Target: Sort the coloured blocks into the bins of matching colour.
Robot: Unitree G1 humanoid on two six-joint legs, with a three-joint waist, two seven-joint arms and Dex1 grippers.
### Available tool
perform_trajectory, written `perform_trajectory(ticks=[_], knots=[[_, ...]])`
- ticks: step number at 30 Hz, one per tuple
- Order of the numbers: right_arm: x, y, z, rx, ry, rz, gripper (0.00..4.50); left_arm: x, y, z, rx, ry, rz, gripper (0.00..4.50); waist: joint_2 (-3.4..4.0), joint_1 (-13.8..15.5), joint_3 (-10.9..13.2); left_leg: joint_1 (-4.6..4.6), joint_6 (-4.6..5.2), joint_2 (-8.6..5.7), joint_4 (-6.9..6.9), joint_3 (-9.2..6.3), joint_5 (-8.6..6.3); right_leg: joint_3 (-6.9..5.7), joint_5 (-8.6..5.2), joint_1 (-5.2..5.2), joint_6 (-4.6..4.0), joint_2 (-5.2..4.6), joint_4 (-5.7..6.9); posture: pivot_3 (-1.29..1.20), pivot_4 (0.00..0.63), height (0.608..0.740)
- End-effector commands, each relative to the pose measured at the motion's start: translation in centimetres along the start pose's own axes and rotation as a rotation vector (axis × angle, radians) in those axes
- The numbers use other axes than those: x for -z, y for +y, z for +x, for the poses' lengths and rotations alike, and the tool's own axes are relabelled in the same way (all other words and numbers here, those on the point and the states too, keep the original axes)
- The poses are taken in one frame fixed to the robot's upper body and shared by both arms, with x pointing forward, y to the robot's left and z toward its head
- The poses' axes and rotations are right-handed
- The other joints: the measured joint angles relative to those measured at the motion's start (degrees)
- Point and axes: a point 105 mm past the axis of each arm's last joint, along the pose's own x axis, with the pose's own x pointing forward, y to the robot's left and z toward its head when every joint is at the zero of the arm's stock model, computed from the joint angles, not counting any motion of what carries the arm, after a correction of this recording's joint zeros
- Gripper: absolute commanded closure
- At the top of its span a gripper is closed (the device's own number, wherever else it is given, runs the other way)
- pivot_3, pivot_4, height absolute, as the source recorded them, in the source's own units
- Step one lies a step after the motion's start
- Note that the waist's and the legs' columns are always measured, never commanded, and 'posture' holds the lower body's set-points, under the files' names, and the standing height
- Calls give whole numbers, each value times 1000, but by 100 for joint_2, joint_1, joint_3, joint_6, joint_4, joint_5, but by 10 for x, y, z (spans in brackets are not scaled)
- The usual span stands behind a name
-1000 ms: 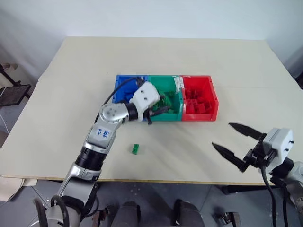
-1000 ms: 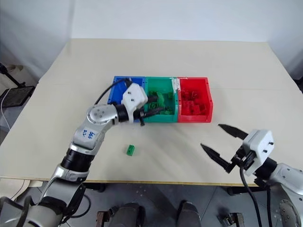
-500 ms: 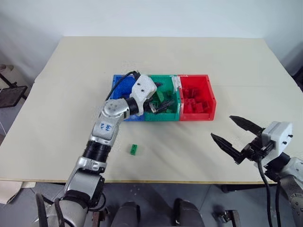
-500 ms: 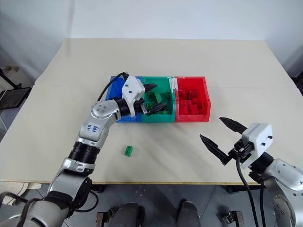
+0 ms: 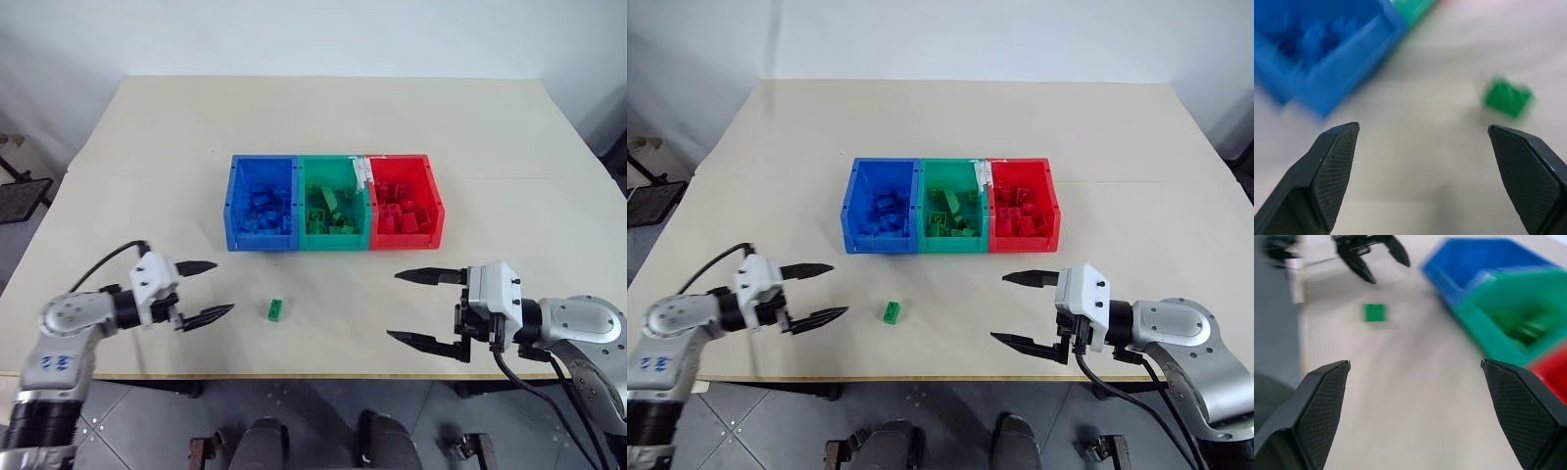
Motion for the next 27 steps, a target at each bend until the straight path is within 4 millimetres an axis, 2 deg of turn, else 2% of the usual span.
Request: perform_trajectory(ticks=[1, 3, 7, 9, 12, 15, 18, 21, 24, 27], knots=[[2, 3, 3, -75, 4, -17, 0, -7, -8, -24, 41, 5, 52, 21, -2, -26, -1, 0, 0, 1, 1, 1, -2, 0, 0, 0, 0, 1, -1, 0, 150, 740], [5, 1, 4, -88, 6, -17, 0, -4, -10, -28, 48, 23, 66, 21, -2, -25, -1, 1, -1, 1, -1, 3, -4, 0, 0, -2, 0, 1, 2, 0, 150, 740], [12, -10, 1, -47, 11, -11, 0, -14, -38, -4, 228, 11, 91, 21, -3, -14, -2, 0, 0, 1, 1, 4, -4, 0, 0, -3, 0, 0, 1, 0, 150, 740], [22, -9, -7, -28, 39, 30, 0, -17, -46, 16, 274, 10, 145, 21, -3, -4, -2, 0, -1, 1, 0, 5, -6, 0, 0, -3, 0, 0, 3, 0, 150, 740], [33, -4, -14, -24, 74, 48, 0, -19, -49, 38, 285, 11, 136, 21, -2, -21, -2, 1, -1, 0, -1, 5, -6, -2, 0, -5, 0, 1, 8, 0, 150, 740], [35, 0, -18, 10, 76, 59, 0, -12, -51, 60, 324, 51, 147, 21, -1, -27, -3, 3, -1, 0, -1, 8, -6, -2, 0, -6, 0, 1, 11, 0, 150, 740], [35, 4, -20, 35, 75, 66, 0, -3, -46, 64, 346, 83, 149, 21, 0, -55, -3, 7, -1, 1, -1, 9, -6, -1, 0, -7, 0, 2, 13, 0, 150, 740], [39, 6, -22, 71, 78, 81, 0, -5, -43, 68, 370, 63, 130, 21, 0, -40, -3, 10, -1, 2, -6, 13, -6, -1, 0, -9, 0, 1, 14, 0, 150, 740], [43, 6, -23, 113, 81, 91, 0, -5, -42, 70, 379, 54, 133, 603, -1, -25, -3, 9, -1, 2, -2, 14, -6, -1, 0, -6, 0, 1, 10, 0, 150, 740], [45, 7, -22, 142, 78, 98, 0, -5, -40, 73, 369, 38, 133, 1519, -1, -17, -3, 8, -1, 2, -1, 15, -6, -1, 0, -6, 0, 1, 10, 0, 150, 740]])
